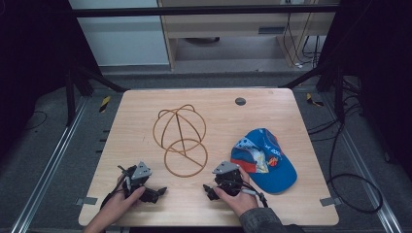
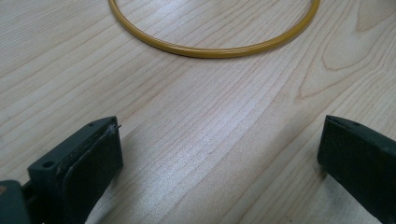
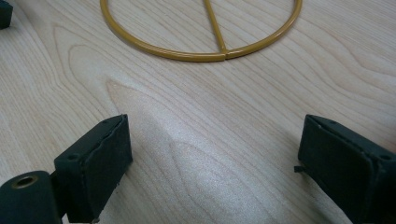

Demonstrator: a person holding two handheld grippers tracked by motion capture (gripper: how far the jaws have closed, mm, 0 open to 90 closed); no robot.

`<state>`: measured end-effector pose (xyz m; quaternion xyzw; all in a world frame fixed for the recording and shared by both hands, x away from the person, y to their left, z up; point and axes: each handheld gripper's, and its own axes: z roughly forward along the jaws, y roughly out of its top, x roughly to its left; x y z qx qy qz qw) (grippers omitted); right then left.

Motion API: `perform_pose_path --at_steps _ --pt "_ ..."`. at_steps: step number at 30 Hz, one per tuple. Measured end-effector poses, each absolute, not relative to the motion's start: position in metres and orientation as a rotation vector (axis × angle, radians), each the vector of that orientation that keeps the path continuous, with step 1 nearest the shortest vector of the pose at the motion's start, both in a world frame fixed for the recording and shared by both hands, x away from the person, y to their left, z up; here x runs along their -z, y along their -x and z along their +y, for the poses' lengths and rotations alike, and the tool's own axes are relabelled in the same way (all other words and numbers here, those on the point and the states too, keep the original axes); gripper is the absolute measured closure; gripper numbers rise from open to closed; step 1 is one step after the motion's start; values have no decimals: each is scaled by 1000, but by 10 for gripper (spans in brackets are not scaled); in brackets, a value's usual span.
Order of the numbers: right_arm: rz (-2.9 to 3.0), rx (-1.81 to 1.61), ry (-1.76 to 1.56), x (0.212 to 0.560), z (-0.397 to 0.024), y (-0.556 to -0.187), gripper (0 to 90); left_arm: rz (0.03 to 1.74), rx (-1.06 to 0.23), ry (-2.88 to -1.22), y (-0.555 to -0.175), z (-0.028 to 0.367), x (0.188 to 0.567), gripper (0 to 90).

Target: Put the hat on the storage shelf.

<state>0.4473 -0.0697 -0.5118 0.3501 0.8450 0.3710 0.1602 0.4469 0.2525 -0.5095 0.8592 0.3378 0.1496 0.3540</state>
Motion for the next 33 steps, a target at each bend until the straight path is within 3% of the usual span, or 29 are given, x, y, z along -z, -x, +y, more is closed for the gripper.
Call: perform_pose_path --at_steps 14,24,33 --pt "2487 -960 -903 492 -75 -434 122 874 -387 -2222 -447 253 509 0" --pt "2411 -916 -976 442 -142 -439 163 874 -387 -2222 -447 253 509 0" --pt "2392 -841 -1095 419 -192 -451 179 874 -387 -2222 -447 253 509 0"
